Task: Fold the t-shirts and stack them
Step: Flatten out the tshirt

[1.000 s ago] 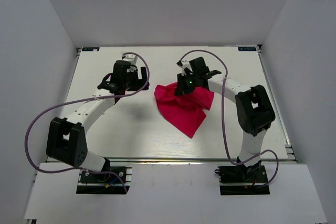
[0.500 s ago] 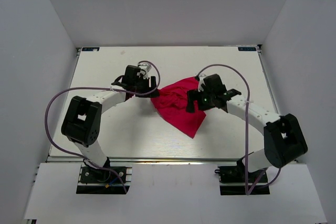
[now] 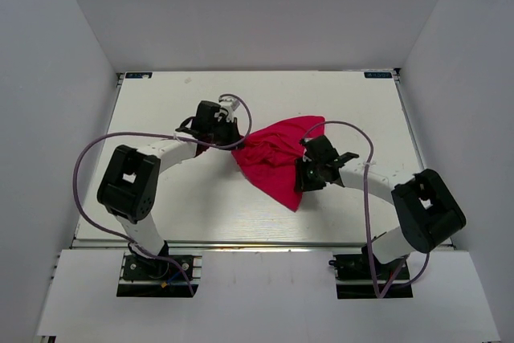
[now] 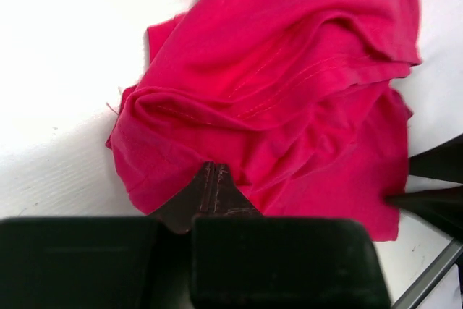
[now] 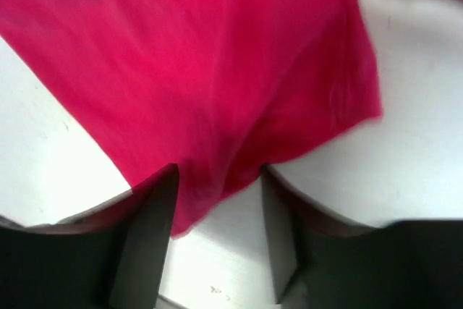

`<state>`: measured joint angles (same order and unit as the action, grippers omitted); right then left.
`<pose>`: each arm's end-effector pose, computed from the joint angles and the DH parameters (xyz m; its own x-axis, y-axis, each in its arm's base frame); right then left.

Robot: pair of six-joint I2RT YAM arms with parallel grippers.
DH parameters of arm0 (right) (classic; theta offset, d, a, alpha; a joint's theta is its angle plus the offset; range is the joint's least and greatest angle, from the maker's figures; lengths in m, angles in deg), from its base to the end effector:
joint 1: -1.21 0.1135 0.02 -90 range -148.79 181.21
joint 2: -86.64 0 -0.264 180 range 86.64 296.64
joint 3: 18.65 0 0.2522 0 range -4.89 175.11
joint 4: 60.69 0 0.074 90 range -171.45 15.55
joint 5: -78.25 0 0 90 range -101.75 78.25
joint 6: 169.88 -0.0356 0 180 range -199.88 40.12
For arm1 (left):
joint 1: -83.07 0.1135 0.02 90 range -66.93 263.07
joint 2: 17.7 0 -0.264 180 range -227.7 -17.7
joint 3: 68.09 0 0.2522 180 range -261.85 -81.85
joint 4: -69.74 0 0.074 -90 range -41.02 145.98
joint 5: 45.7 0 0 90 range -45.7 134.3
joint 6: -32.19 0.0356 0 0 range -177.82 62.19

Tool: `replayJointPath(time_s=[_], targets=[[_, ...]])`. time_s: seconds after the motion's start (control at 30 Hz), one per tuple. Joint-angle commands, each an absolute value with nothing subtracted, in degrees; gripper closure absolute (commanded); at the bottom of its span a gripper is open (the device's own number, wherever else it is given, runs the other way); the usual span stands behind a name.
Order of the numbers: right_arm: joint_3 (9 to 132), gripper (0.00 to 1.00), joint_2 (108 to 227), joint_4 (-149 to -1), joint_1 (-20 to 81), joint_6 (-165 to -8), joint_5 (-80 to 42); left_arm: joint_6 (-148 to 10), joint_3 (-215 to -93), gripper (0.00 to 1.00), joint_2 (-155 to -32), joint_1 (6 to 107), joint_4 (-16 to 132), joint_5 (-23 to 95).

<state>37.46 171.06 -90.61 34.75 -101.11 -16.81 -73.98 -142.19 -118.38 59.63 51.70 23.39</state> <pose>0.2266 0.1540 0.1636 -0.8738 -0.1465 -0.4636 -0.2925 0.9201 0.2606 0.3352 -0.1592 0.1847 -0.7873 0.0578 -0.6138 0.4013 0.8039 -0.4390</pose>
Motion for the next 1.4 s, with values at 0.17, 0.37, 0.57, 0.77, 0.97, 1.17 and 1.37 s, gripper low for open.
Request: replayJointPath(time_s=[0.17, 0.37, 0.57, 0.77, 0.97, 1.17, 1.37], targets=[[43.3, 1.0, 168.5, -86.6, 35.3, -102.7, -6.1, -74.8, -142.8, 1.0, -100.9, 59.5, 53.3, 32.8], [52.4, 1.0, 156.7, -99.2, 34.9, -97.9, 14.0, -74.3, -148.0, 1.0, -93.0, 60.2, 51.6, 44.8], [63.8, 1.0, 149.1, -102.2, 34.3, -92.1, 29.8, -71.3, -158.2, 1.0, -87.7, 60.2, 46.4, 59.7], [74.5, 1.0, 143.5, -96.7, 33.9, -83.2, 33.3, -65.8, -167.8, 1.0, -85.3, 60.2, 43.8, 69.8], [84.7, 1.0, 141.6, -96.2, 34.2, -74.8, 29.2, -62.4, -169.7, 1.0, -77.5, 60.2, 45.0, 71.4], [97.7, 1.0, 140.2, -103.3, 34.1, -74.1, 15.1, -60.6, -172.4, 1.0, -69.9, 60.2, 45.1, 65.8], [105.6, 1.0, 138.0, -103.2, 34.0, -74.1, 0.2, -60.6, -177.3, 1.0, -65.9, 60.2, 41.3, 60.9]])
